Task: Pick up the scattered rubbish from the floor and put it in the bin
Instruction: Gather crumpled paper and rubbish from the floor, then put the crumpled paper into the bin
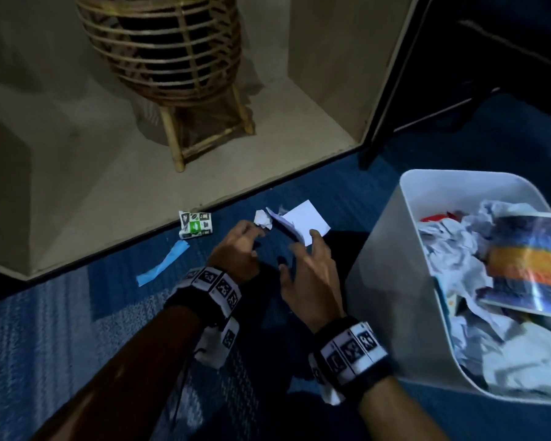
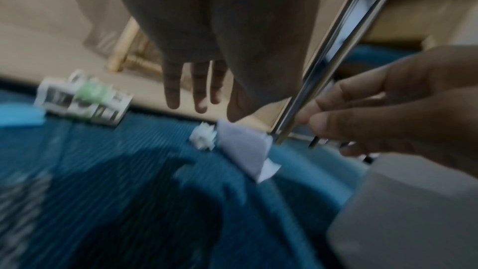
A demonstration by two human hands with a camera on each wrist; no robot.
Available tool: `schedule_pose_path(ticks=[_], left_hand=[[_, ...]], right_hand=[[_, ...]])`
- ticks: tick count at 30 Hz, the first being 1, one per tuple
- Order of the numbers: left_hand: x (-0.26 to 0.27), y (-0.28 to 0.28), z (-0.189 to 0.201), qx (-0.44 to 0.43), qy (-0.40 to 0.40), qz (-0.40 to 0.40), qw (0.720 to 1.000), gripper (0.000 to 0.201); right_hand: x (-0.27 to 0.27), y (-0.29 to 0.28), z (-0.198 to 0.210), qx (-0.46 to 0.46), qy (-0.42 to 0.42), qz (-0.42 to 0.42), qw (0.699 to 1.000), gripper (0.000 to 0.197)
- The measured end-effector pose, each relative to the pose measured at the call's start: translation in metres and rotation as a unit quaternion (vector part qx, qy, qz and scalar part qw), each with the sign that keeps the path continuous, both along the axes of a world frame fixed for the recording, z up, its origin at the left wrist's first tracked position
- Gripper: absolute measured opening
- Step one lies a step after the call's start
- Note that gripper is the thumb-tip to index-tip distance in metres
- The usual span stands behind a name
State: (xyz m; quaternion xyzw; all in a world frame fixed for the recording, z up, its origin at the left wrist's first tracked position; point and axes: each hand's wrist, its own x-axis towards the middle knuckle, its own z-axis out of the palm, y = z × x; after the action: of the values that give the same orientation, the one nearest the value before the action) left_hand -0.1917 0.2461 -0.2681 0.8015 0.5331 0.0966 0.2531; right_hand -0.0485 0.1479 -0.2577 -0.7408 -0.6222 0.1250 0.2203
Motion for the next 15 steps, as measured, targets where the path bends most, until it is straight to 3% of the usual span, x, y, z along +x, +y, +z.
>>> schedule_pose_path(ticks=[6, 11, 15], left_hand=[[0.006, 0.033, -0.059, -0.11, 0.113, -0.017, 0.987, 0.07], [0.014, 0.049, -0.089, -0.059, 0.129, -0.053, 0.988, 0.065], [0.026, 0.056, -0.088, -0.021, 0.126, -0.053, 0.99, 0.062]], right_hand=[[0.009, 0.042, -0.047, -0.076, -0.021, -0.035, 0.996, 0.035], [0.007, 0.056, -0.063, -0.131, 0.01, -0.031, 0.991, 0.05], [0.01, 0.057, -0.063, -0.14, 0.043, -0.063, 0.987, 0.07]])
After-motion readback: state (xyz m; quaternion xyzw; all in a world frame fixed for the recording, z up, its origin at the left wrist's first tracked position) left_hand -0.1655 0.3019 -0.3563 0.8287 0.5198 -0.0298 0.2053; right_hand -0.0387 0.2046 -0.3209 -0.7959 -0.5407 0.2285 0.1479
